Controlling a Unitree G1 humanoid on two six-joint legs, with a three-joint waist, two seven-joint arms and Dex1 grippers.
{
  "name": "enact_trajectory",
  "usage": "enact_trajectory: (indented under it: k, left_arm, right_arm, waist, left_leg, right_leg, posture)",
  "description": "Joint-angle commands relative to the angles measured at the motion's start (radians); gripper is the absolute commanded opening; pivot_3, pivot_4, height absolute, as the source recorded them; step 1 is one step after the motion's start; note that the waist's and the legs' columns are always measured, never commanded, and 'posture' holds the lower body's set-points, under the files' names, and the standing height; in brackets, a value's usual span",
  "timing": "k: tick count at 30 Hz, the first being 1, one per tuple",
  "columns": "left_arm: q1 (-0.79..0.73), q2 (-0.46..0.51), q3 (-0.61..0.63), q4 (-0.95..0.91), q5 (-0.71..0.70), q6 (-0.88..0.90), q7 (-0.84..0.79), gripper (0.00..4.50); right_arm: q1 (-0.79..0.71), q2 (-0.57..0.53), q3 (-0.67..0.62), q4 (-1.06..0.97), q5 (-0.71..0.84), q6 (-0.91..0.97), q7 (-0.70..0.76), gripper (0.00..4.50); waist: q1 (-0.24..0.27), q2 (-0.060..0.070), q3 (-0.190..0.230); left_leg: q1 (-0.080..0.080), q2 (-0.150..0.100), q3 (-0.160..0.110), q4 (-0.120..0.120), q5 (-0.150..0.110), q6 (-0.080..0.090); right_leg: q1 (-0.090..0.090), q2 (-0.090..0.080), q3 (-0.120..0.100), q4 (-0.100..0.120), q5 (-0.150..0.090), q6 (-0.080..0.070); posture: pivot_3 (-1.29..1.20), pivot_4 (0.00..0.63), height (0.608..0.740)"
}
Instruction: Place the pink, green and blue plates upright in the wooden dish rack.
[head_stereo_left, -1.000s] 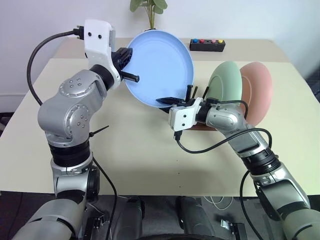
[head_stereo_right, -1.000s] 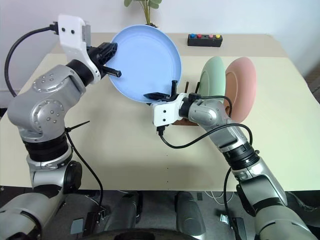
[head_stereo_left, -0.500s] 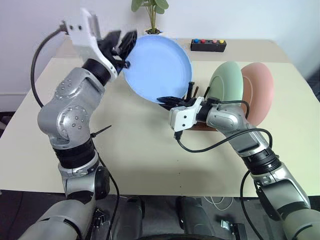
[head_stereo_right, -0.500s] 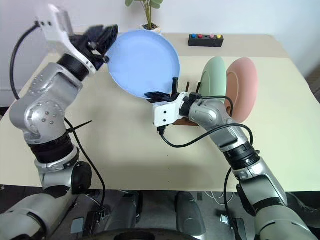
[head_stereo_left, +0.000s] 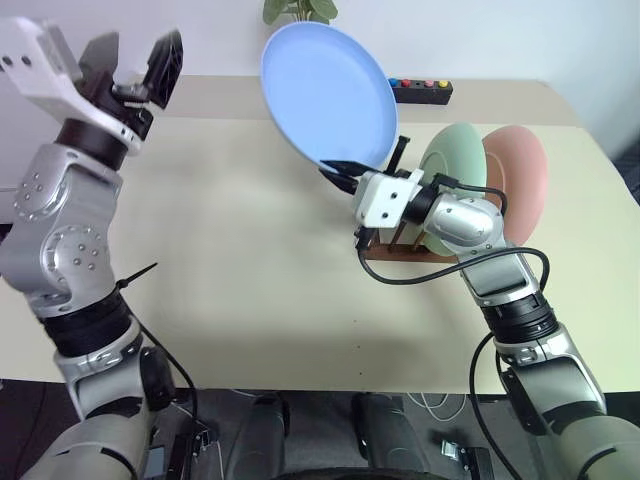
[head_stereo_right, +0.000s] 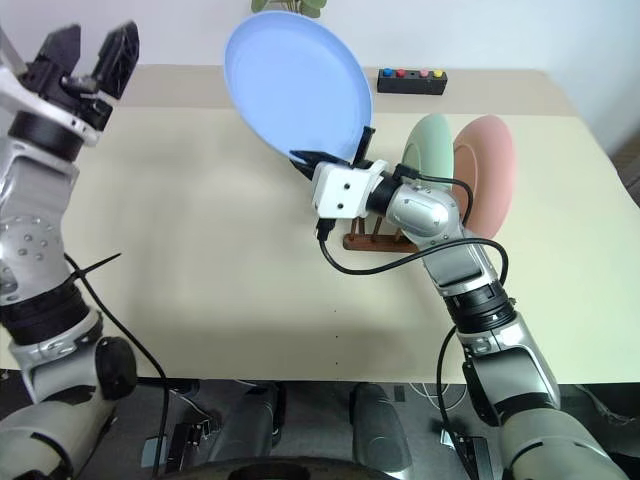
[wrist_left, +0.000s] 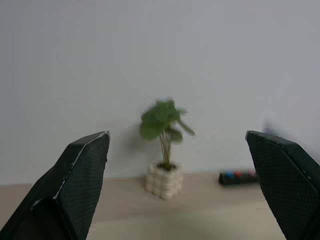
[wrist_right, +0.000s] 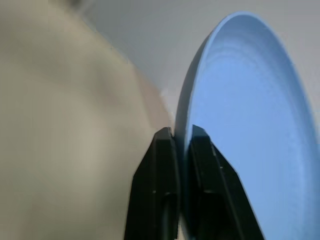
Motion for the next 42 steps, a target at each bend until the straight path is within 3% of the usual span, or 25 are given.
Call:
enact_trajectory:
  k: [1,10,20,27,42]
  left_arm:
    - [0.15,0.043,-0.105,-0.045,0.007,-0.03,-0.142,4.47]
    - [0.307,0.046,-0.43,-0.066,0.132,-0.119,-0.285,4.47]
    - [0.297,0.002,-0.551,-0.006,0.198,-0.184,-0.332,4.47]
    - [0.292,-0.014,-0.555,0.001,0.199,-0.19,-0.339,4.47]
    - [0.299,-0.034,-0.541,-0.007,0.192,-0.201,-0.343,4.47]
  right_arm:
    - [-0.04,0.033,-0.131,-0.168,0.292,0.198,0.018,0.0]
    - [0.036,0.051,-0.346,-0.404,0.87,0.723,-0.168,0.0]
    - [0.151,0.057,-0.468,-0.493,1.277,0.913,-0.51,0.0]
    - [0.182,0.039,-0.457,-0.49,1.364,0.916,-0.646,0.0]
    - [0.223,0.053,-0.453,-0.461,1.383,0.884,-0.719,0.0]
  waist:
    - [0.0,0.0,0.0]
    - [0.008,0.0,0.0]
    - [0.004,0.001,0.0]
    - [0.004,0.001,0.0]
    - [0.004,0.001,0.0]
  left_leg:
    - [0.0,0.0,0.0,0.0,0.0,0.0]
    - [0.0,0.0,-0.001,0.001,0.0,0.0]
    - [-0.001,0.001,0.0,0.0,0.0,0.001]
    - [-0.001,0.001,0.0,0.0,0.0,0.001]
    - [-0.001,0.001,0.0,0.0,0.0,0.001]
  right_leg:
    - [0.0,0.0,0.0,0.0,0.0,0.0]
    - [0.001,0.0,0.0,0.0,-0.002,-0.005]
    - [-0.001,0.001,0.0,0.0,-0.002,-0.005]
    - [-0.001,0.001,0.0,0.0,-0.002,-0.005]
    - [-0.001,0.001,0.0,-0.001,-0.002,-0.005]
  posture:
    - [0.0,0.15,0.73]
    - [0.0,0.15,0.73]
    - [0.0,0.15,0.73]
    - [0.0,0.15,0.73]
    - [0.0,0.15,0.73]
